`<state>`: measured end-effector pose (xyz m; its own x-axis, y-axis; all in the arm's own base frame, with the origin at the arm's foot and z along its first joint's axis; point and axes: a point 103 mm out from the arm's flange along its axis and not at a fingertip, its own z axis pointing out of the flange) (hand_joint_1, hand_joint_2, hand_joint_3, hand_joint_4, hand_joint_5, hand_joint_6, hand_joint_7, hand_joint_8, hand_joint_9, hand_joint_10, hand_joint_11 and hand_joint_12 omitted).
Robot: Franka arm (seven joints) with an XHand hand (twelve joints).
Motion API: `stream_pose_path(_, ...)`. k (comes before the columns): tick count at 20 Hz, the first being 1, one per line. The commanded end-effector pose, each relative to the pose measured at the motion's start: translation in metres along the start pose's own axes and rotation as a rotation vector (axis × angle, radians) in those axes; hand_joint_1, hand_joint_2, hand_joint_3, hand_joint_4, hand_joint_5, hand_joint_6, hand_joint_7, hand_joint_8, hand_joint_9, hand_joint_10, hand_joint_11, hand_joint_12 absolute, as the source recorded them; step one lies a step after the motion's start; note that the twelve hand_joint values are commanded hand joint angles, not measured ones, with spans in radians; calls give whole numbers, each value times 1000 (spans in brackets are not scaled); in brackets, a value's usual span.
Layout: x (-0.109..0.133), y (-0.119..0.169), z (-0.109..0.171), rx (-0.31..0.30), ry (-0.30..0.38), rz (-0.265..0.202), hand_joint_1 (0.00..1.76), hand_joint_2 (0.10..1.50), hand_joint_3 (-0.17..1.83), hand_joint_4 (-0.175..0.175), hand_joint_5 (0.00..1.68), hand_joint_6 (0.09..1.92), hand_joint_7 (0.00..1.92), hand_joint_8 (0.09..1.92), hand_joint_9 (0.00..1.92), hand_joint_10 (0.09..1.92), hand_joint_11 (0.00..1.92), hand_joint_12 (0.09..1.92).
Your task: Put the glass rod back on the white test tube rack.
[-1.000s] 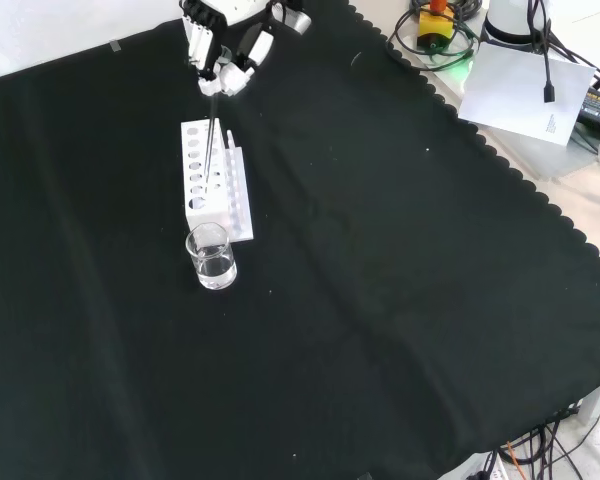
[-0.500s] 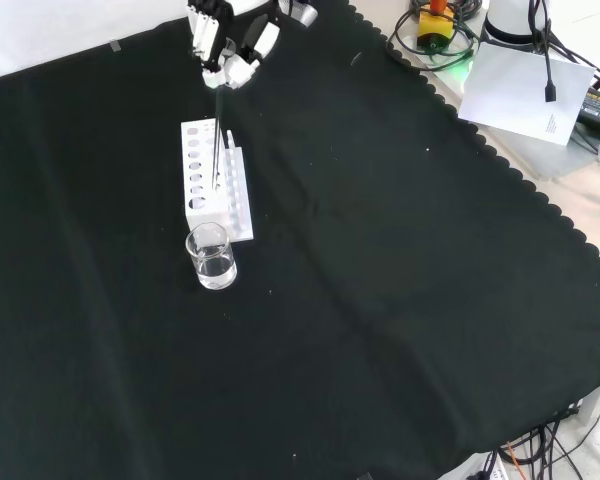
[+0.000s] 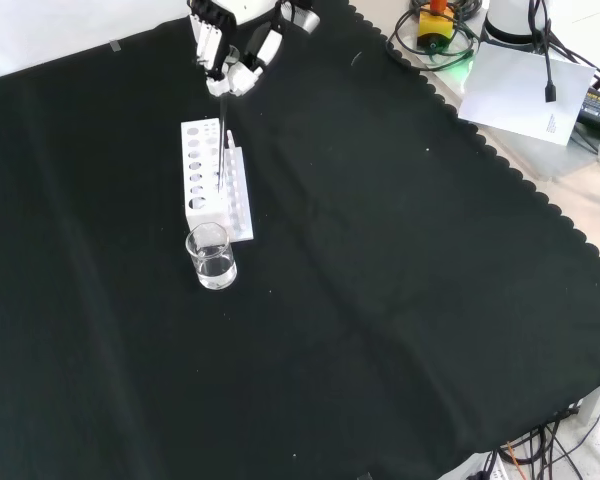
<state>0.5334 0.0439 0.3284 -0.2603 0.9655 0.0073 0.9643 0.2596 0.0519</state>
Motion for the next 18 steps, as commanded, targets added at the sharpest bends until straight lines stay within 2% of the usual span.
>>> stream_pose_path(1,-5,2,3,3,4,8,1302,908,302,-175,1120,523,1146,1085,1671,853,1677,753)
stream_pose_path(10,-14,0,8,8,9,21,1302,907,304,-175,1121,523,1147,1084,1672,852,1678,754)
stream_pose_path(18,-7,4,33,38,37,14,1302,905,307,-175,1122,522,1147,1084,1672,852,1678,756)
